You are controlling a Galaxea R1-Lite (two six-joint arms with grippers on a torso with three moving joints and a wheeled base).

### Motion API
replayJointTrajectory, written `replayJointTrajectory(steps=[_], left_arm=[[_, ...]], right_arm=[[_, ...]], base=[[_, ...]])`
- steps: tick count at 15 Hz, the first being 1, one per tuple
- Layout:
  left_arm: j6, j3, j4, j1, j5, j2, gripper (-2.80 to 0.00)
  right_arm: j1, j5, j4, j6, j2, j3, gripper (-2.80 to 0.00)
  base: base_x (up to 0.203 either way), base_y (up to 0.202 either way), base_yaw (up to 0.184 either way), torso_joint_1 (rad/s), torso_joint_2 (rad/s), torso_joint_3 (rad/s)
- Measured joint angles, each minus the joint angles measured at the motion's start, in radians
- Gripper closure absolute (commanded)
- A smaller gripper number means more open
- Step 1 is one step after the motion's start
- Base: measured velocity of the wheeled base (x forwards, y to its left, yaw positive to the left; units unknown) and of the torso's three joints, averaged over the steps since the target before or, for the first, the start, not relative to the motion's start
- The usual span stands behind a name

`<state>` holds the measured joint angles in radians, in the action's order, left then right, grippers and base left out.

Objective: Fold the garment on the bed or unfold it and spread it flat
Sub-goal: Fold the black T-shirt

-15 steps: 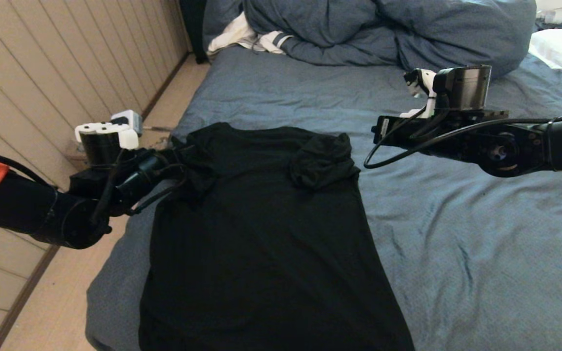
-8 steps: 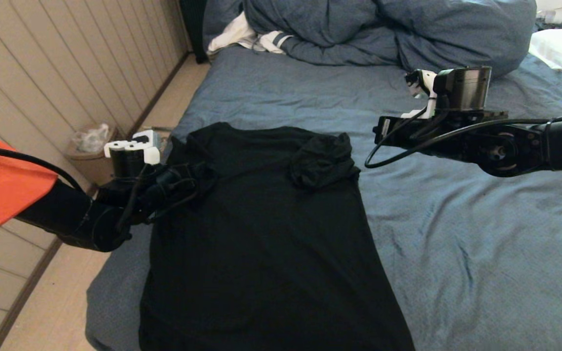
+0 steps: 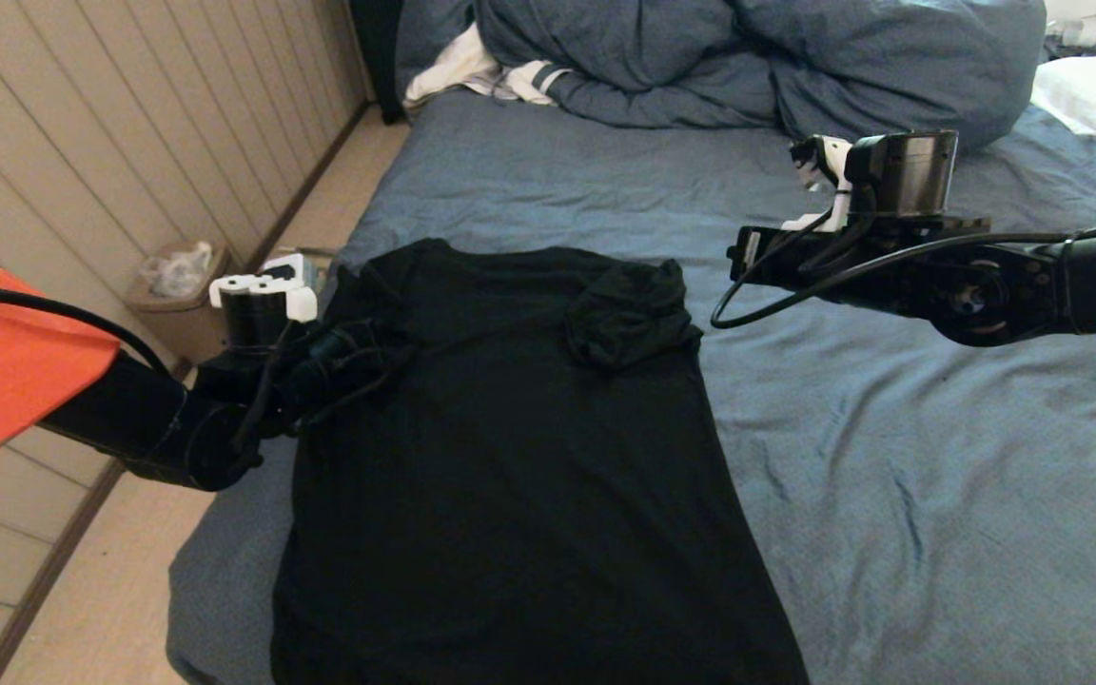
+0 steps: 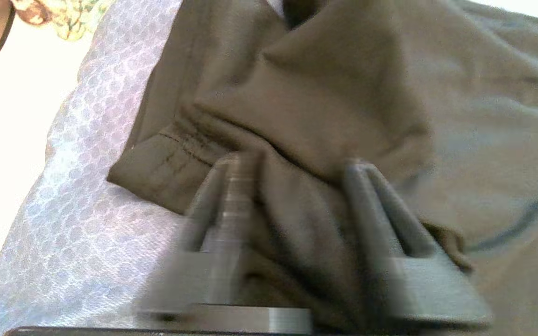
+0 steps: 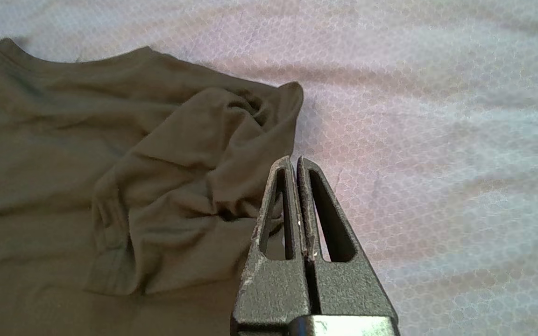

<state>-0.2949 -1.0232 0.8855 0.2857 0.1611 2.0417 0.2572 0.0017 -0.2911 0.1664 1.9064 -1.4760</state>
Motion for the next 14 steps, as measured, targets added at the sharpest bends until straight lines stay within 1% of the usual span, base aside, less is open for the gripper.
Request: replayJointTrajectory(steps=[9, 12, 13, 14], left_arm=[[0.006, 0.010, -0.009, 0.000, 0.003, -0.107, 0.00], [0.014, -0.024, -0.021, -0.003, 0.005, -0.137, 0.00], [0.029, -0.033, -0.027, -0.005, 0.005, -0.145, 0.00], [0.059, -0.052, -0.028, -0.018, 0.005, -0.158, 0.00]], right_arm=[[-0.002, 0.000, 0.000, -0.001, -0.002, 0.003, 0.00], [-0.003, 0.000, 0.000, -0.001, -0.004, 0.001, 0.00], [-0.003, 0.000, 0.000, -0.001, -0.005, 0.001, 0.00], [-0.002, 0.000, 0.000, -0.001, -0.005, 0.001, 0.00]], base=[[0.000, 0.000, 0.000, 0.000, 0.00, 0.000], [0.000, 0.000, 0.000, 0.000, 0.00, 0.000], [0.000, 0.000, 0.000, 0.000, 0.00, 0.000], [0.000, 0.000, 0.000, 0.000, 0.00, 0.000]])
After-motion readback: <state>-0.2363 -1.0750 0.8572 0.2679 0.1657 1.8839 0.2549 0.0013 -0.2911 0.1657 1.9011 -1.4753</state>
